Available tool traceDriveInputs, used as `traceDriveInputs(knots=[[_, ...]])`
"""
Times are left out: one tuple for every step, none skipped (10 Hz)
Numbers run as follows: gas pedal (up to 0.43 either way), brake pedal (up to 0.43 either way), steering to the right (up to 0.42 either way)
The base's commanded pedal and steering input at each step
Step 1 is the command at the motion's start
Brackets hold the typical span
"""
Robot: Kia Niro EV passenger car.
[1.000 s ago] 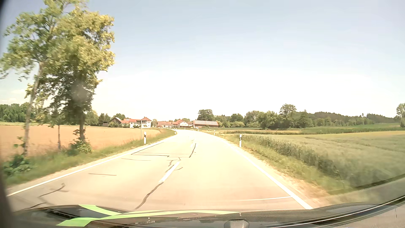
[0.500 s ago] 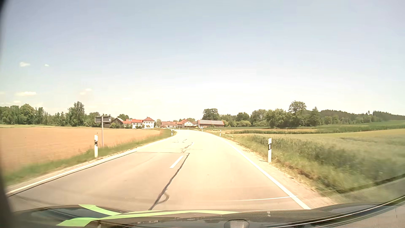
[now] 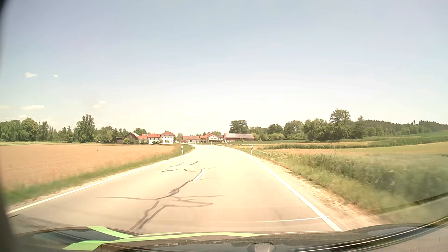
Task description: Follow the waypoints while adhering to traffic rules and regulations
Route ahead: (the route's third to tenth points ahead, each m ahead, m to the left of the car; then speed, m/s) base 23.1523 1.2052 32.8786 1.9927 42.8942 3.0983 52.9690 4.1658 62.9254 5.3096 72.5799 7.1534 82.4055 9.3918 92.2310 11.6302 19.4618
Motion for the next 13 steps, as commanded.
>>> traceDriveInputs(knots=[[0.189, 0.0, -0.014], [0.189, 0.0, -0.015], [0.189, 0.0, -0.016], [0.189, 0.0, -0.017], [0.189, 0.0, -0.02], [0.189, 0.0, -0.02], [0.177, 0.0, -0.02], [0.177, 0.0, -0.02], [0.177, 0.0, -0.019], [0.177, 0.0, -0.018], [0.177, 0.0, -0.015], [0.177, 0.0, -0.012], [0.177, 0.0, -0.011]])
